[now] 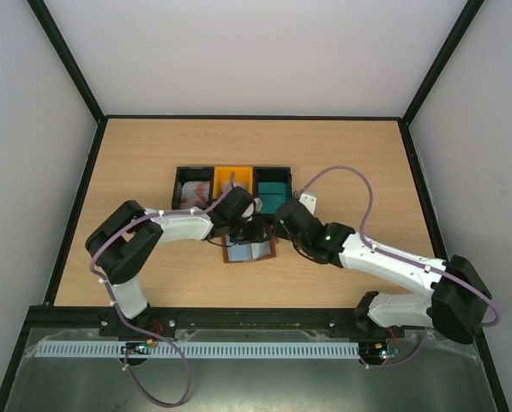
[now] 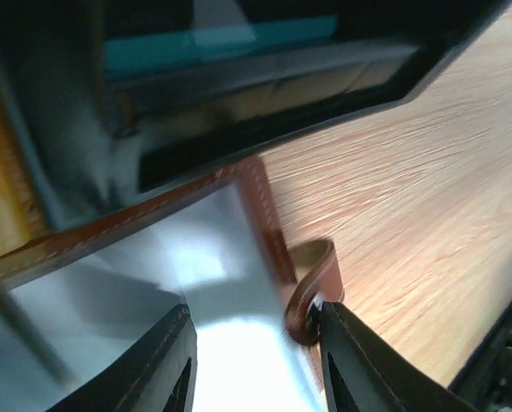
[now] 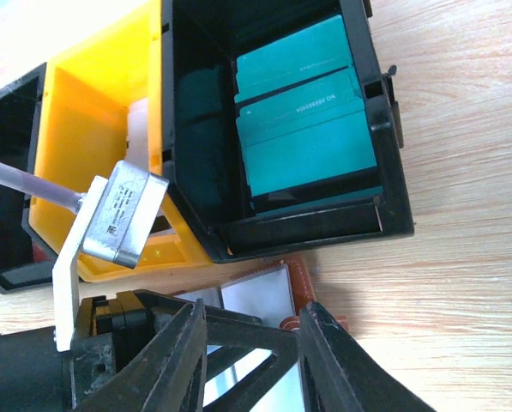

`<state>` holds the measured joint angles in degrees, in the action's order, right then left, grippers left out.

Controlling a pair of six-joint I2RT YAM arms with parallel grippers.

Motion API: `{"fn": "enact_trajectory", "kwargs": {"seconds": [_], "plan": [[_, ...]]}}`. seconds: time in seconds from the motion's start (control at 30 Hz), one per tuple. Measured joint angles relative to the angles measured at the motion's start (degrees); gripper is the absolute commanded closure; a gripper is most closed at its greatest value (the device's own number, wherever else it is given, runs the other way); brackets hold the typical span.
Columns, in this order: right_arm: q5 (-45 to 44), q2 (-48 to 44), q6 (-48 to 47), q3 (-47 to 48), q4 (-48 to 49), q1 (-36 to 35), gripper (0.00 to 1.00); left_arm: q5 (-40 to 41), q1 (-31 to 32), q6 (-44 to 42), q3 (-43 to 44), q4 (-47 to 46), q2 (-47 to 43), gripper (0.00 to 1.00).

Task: Put the credit cards into the card holder
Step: Open the card holder at the center of the board.

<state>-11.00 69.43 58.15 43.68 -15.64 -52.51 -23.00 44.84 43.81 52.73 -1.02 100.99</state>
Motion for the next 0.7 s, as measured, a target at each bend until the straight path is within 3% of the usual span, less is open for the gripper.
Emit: {"fn": "enact_trajectory", "kwargs": {"seconds": [0.23, 0.43, 0.7], "plan": [[2.0, -0.2, -0.2, -2.8, 0.4, 0.0, 0.71, 0.5, 0.0, -1.4, -0.1, 3.2, 0.7, 0.66], [7.3, -0.2, -2.4, -5.1, 2.3, 0.0, 0.84, 0.4, 0.0, -1.5, -0.9, 3.1, 0.8, 0.67], [17.9, 3.5, -7.8, -6.7, 6.2, 0.0, 0.90, 0.1, 0.0, -1.4, -1.0, 3.1, 0.8, 0.68]]}}
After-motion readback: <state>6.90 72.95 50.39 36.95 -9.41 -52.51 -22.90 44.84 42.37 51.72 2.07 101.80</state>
